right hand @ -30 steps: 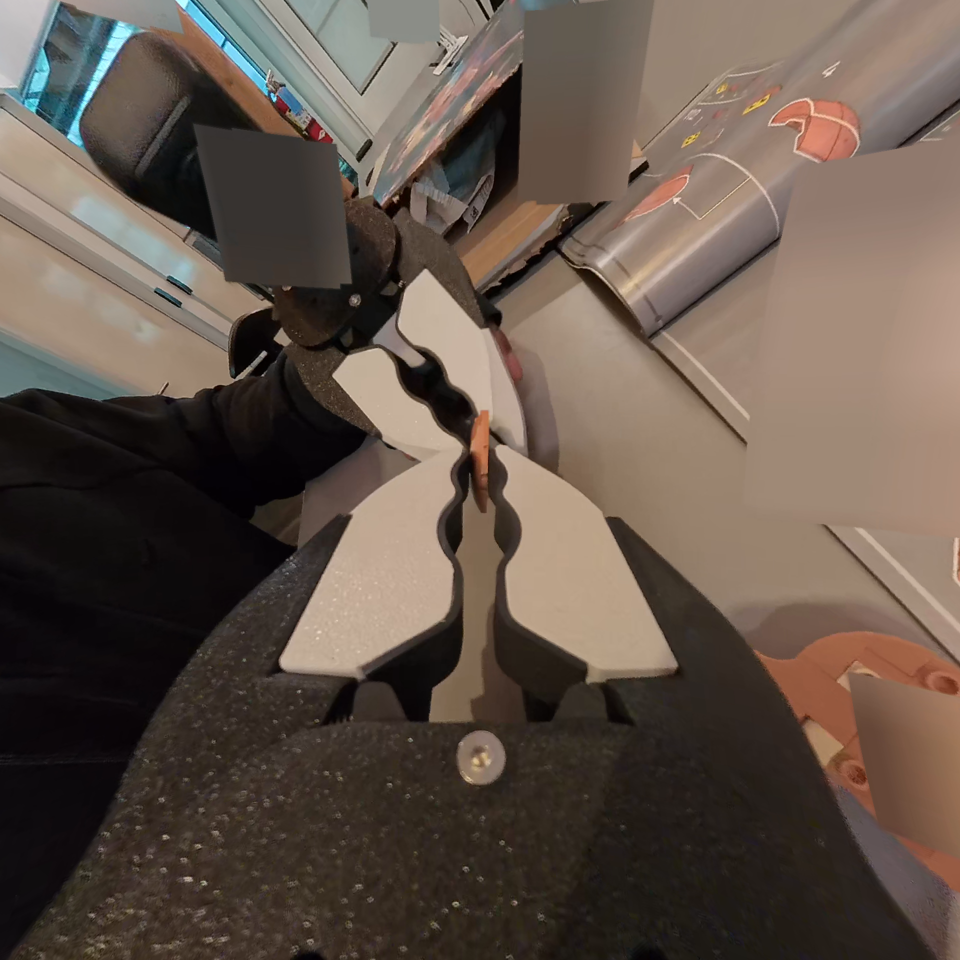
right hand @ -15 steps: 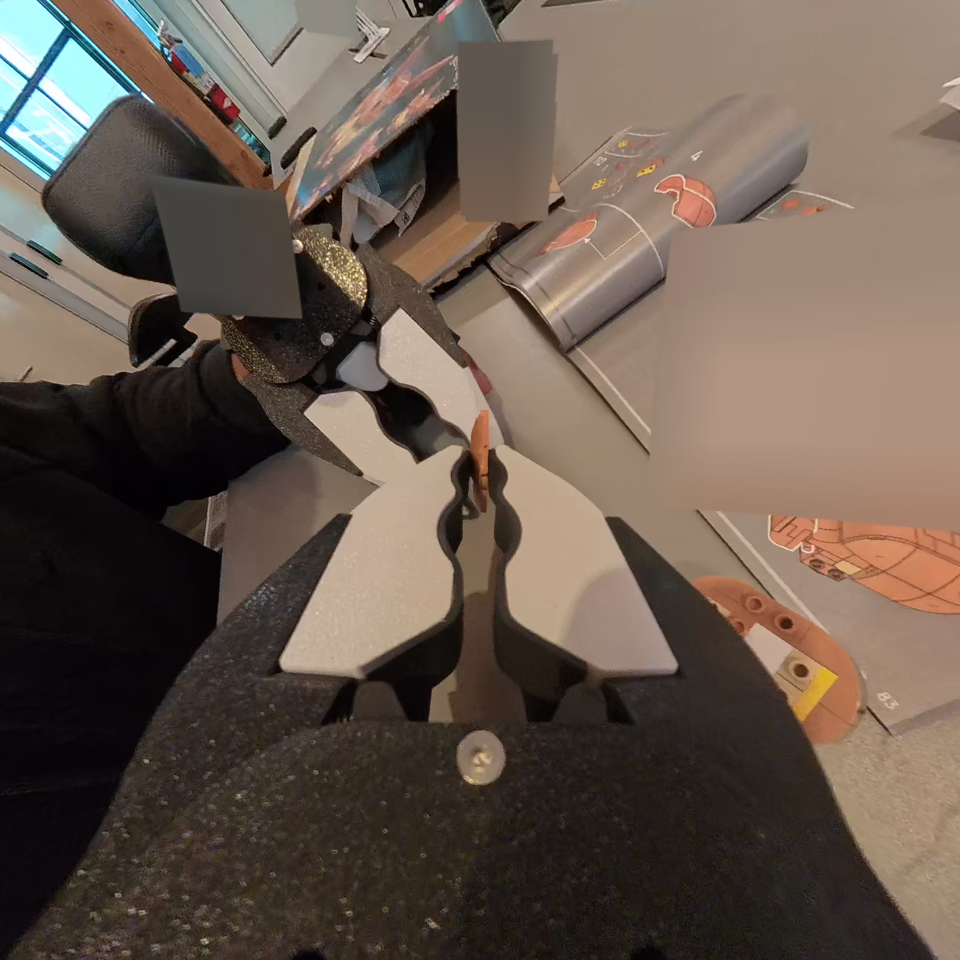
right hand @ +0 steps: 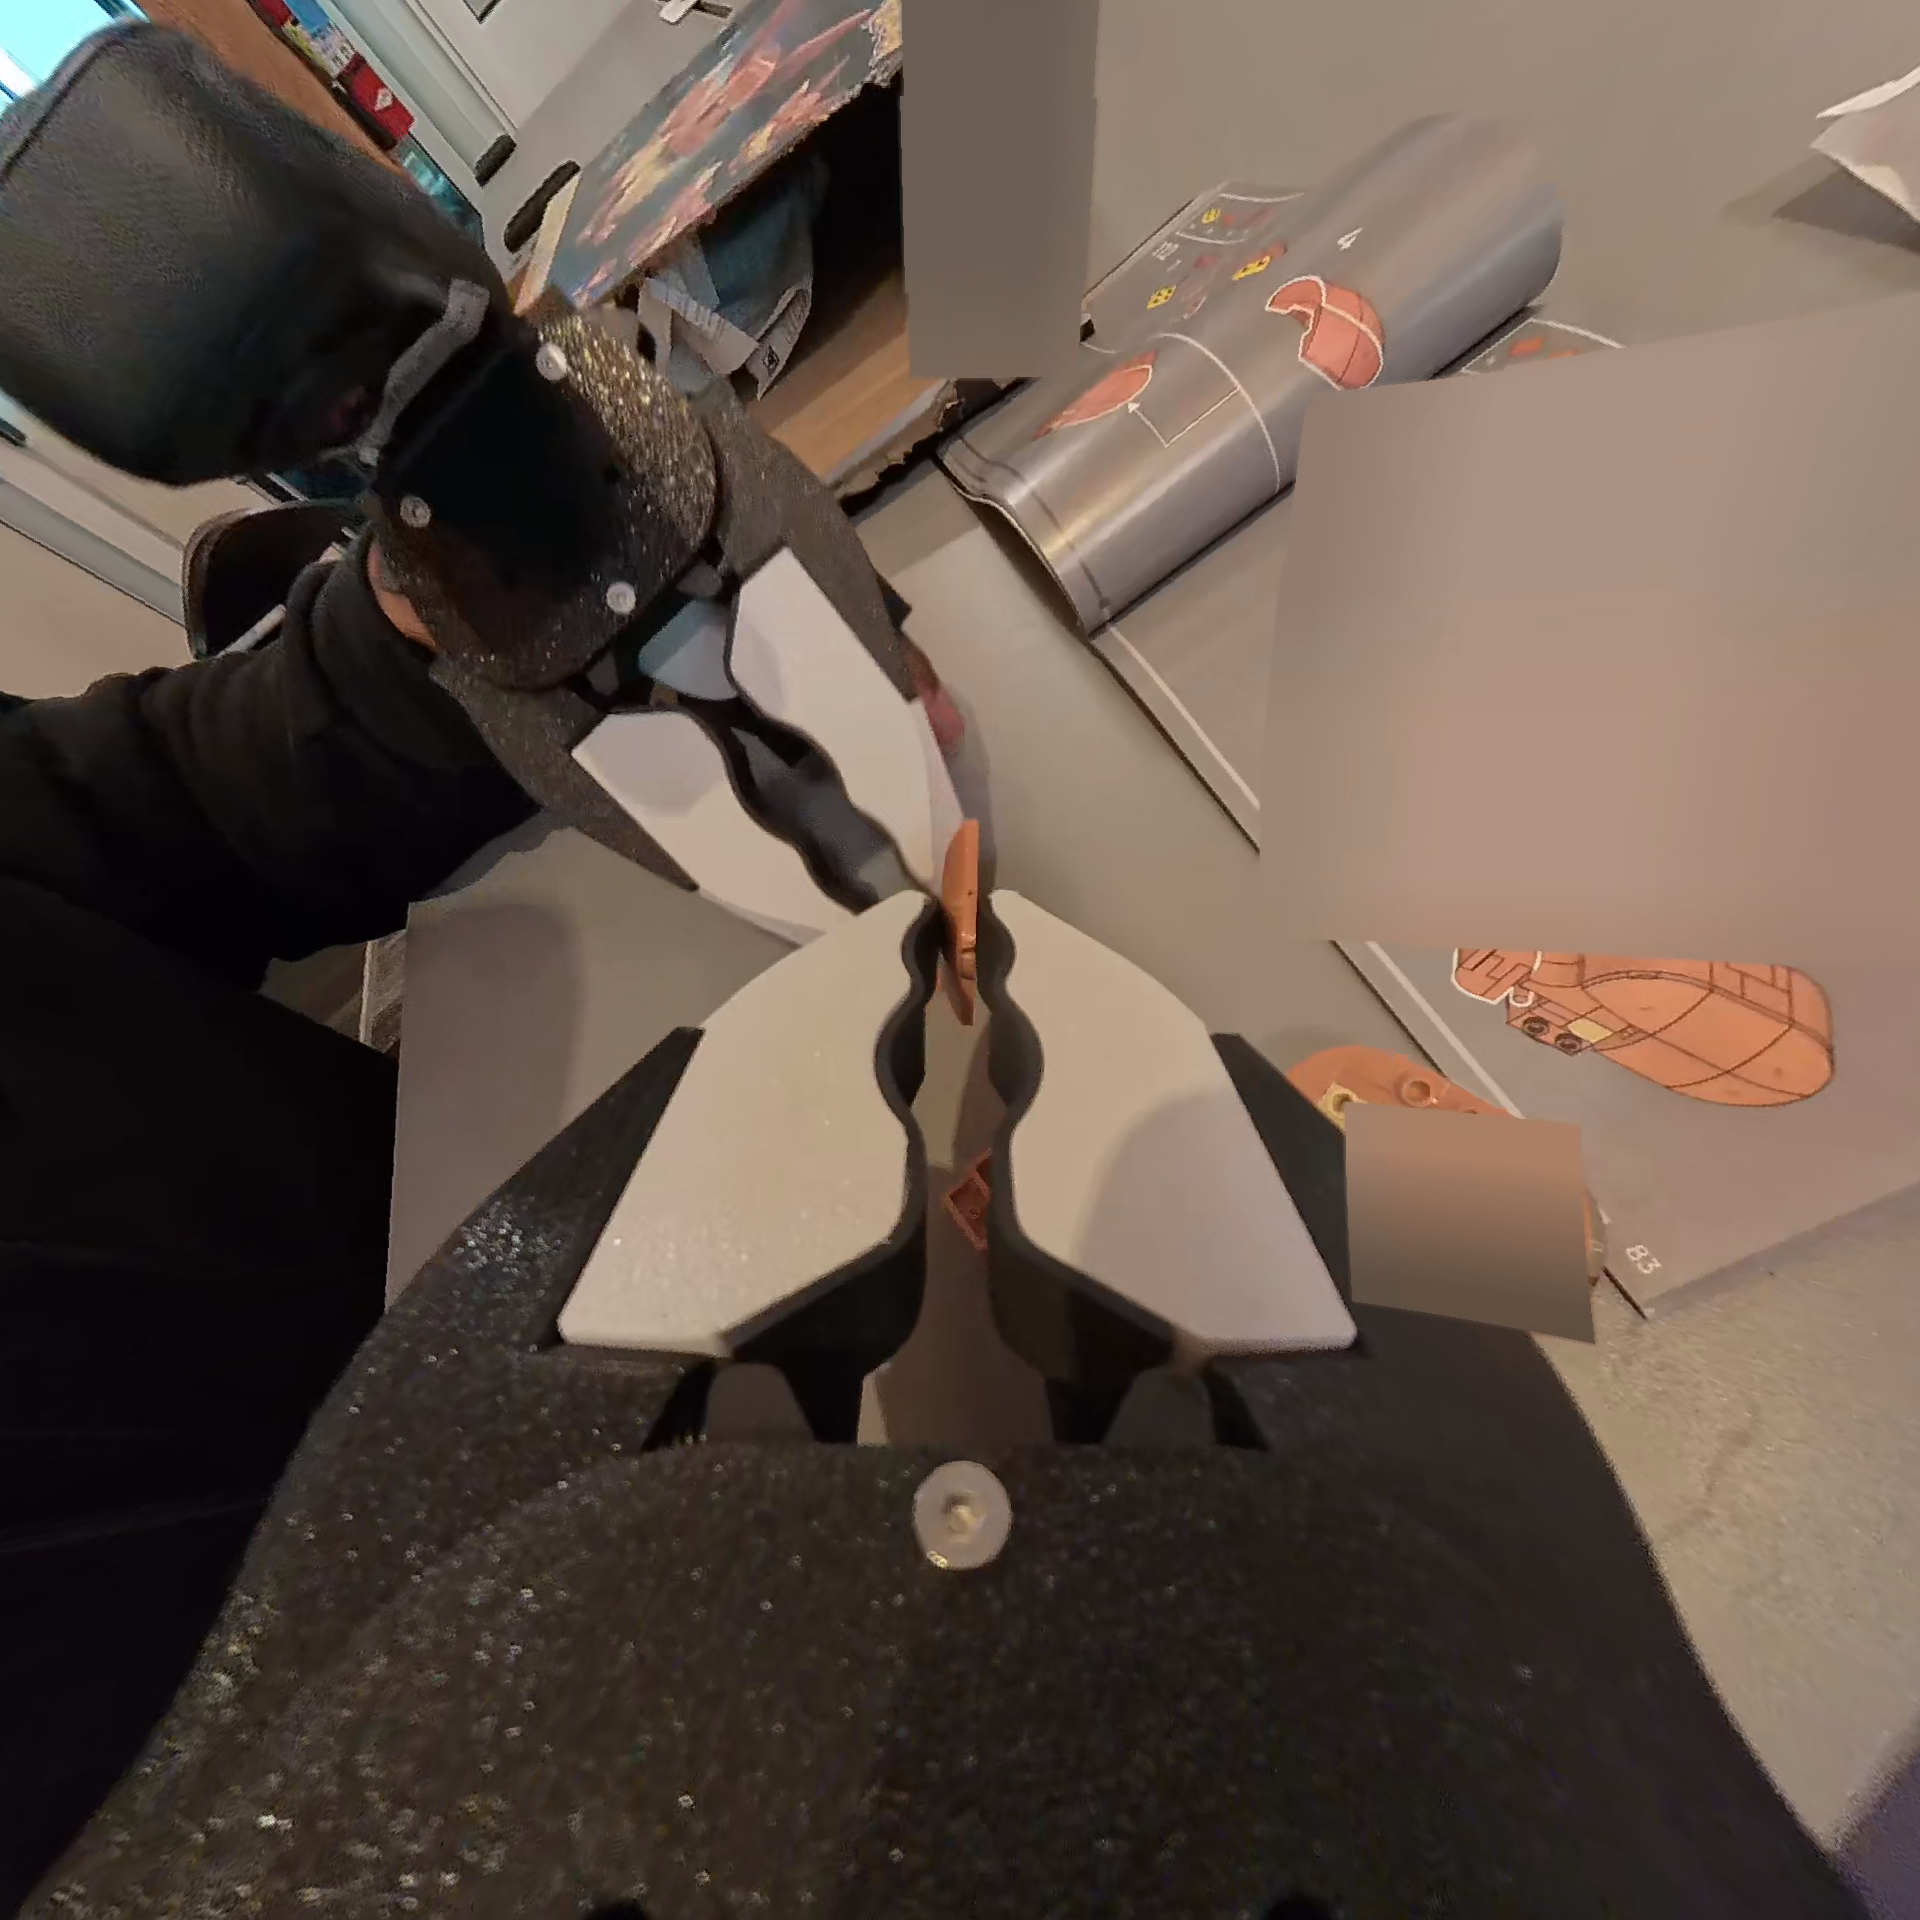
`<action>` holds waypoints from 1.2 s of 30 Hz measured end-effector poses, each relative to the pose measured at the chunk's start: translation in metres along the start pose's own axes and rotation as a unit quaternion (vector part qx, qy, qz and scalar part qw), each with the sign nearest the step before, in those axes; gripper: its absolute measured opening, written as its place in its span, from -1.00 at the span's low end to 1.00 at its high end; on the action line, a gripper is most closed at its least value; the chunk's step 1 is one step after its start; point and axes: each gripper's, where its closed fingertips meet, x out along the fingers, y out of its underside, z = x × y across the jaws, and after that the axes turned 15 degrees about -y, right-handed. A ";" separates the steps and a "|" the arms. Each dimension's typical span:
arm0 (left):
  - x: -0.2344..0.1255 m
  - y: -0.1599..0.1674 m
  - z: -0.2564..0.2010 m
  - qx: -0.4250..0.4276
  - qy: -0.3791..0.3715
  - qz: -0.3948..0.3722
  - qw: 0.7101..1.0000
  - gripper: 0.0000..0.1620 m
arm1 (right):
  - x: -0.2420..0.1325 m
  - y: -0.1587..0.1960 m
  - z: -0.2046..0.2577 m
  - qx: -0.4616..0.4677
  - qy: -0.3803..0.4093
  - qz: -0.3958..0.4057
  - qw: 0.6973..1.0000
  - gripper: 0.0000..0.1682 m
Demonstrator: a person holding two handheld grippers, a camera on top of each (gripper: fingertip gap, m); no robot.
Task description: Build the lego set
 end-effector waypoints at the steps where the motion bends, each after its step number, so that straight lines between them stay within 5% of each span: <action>1: -0.001 0.002 0.004 -0.010 -0.008 0.007 1.000 -0.75 | -0.001 0.000 0.000 -0.001 0.001 0.000 1.000 -0.92; 7: -0.013 -0.004 -0.002 -0.112 -0.005 0.018 0.993 -0.77 | -0.004 0.001 0.001 -0.010 0.008 0.001 1.000 -0.93; 11: -0.007 0.011 0.005 -0.085 -0.048 0.066 0.993 -0.81 | -0.003 0.001 0.002 -0.012 0.004 0.001 1.000 -0.92; 19: -0.005 0.014 0.042 -0.068 -0.141 0.041 0.987 -0.76 | -0.001 0.001 0.006 -0.020 0.005 0.005 1.000 -0.92; 36: -0.005 0.016 0.021 -0.130 -0.061 0.051 0.988 -0.93 | 0.001 0.003 0.005 -0.023 0.007 0.009 1.000 -0.92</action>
